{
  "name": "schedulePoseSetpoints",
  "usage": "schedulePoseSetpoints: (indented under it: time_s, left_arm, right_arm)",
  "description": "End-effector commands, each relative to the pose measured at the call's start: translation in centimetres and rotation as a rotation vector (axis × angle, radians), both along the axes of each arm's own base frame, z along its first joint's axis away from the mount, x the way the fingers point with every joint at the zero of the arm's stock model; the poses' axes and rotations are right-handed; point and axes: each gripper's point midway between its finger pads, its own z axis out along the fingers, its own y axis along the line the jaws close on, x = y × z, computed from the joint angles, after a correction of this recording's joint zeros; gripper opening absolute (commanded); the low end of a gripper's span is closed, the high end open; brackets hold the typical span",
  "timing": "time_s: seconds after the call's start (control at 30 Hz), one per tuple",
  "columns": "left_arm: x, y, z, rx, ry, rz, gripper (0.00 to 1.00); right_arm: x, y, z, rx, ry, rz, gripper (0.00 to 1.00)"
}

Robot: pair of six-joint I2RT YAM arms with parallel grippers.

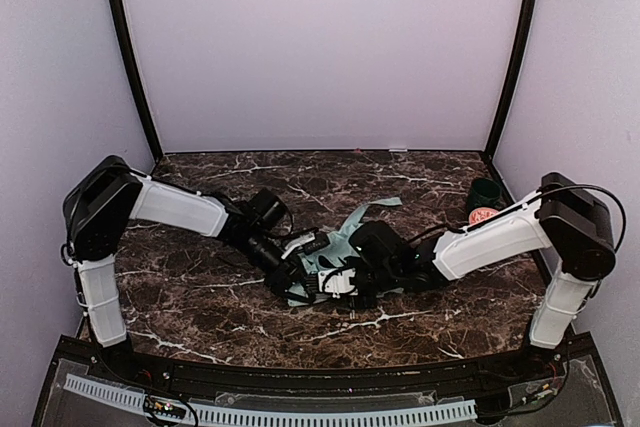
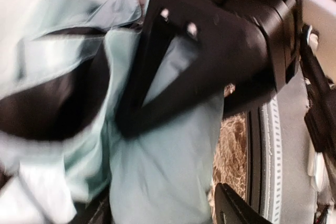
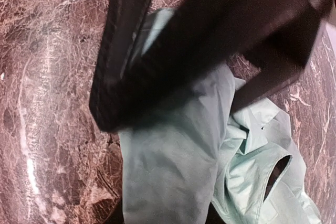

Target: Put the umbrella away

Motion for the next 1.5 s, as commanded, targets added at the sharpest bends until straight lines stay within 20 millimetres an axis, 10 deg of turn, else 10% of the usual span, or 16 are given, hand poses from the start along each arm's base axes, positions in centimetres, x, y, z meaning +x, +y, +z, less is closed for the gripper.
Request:
schedulePoseSetpoints:
  time_s: [0.0,0.23,0.4,0.73,0.87,1.47]
  left_arm:
    - [2.0,1.8,1.6,0.009,-0.174,0.159,0.64]
    - [3.1,4.7,7.7,-0.149,-0.578,0.286,0.63]
    - [-0.5,4.8,9.6,-0.217,-0.828,0.147,0.61]
    - [-3.5,3.2,6.0,-0.025,-1.154,-0.264,0.64]
    - [-2.3,2.7,3.9,0.07,-1.204,-0.281,0.88]
    - [-2.0,4.8,-4.4,0.368,-0.919,-0.2,0.73]
  right_arm:
    - [-1.6,-2.4,-3.0,-0.084,0.256,-0.084,0.07]
    - [-1.2,-1.9,-2.0,-0.055,0.481,-0.119,0.06]
    - [-1.4,-2.2,-3.5,-0.132,0.62,-0.174,0.06]
    - [-2.9,-1.2,-3.4,-0.173,0.962,-0.24,0.08]
    - [-3.9,-1.5,-3.8,-0.199,1.028,-0.24,0.07]
    - [-3.5,-0.9,-2.9,-0.173,1.111,-0.168,0.15]
